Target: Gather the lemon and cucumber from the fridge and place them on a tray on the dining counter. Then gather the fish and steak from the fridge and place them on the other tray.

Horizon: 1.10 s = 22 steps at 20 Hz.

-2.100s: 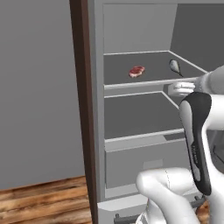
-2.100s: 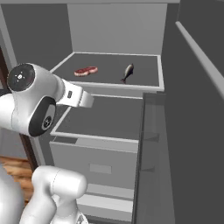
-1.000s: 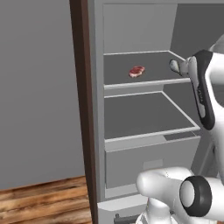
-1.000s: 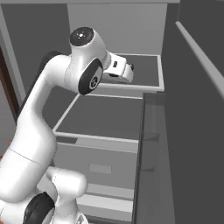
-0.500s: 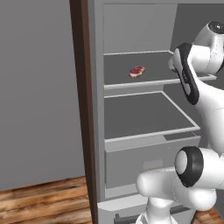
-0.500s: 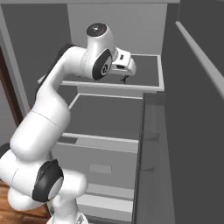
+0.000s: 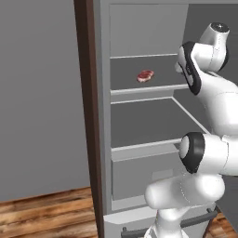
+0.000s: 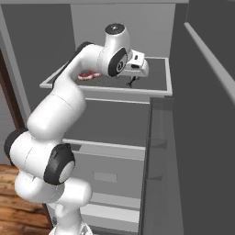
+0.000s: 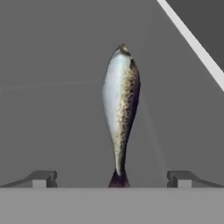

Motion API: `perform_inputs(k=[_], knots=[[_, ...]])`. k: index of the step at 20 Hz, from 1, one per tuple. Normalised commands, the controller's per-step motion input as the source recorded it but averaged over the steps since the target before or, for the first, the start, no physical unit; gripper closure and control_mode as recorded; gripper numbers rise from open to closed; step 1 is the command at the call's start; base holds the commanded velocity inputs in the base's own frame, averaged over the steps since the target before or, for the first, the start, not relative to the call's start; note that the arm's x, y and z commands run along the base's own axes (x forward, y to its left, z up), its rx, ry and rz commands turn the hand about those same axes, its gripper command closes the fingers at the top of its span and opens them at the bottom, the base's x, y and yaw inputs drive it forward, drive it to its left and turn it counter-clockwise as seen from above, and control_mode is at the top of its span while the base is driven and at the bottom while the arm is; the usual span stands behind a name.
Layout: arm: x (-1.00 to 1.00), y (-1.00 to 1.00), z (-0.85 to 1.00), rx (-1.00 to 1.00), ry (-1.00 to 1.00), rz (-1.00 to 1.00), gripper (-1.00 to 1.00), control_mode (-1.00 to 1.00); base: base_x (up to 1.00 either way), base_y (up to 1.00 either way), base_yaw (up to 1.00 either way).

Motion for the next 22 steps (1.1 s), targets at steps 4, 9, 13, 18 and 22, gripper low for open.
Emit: perform_inputs(k=[4,9,13,18,22], knots=[[0.55,-0.22,-0.04,0.0,0.05,0.0,-1.0,-1.0,0.0,0.0,0.0],[0.57,-0.17,-0.11,0.0,0.02,0.0,-1.0,-1.0,0.0,0.0,0.0],[0.47,-0.04,-0.23,0.0,0.0,0.0,-1.0,-1.0,0.0,0.0,0.0],[0.24,0.0,-0.42,0.0,0.0,0.0,-1.0,-1.0,0.0,0.0,0.0],[0.02,0.05,-0.56,0.0,0.0,0.0,-1.0,-1.0,0.0,0.0,0.0]])
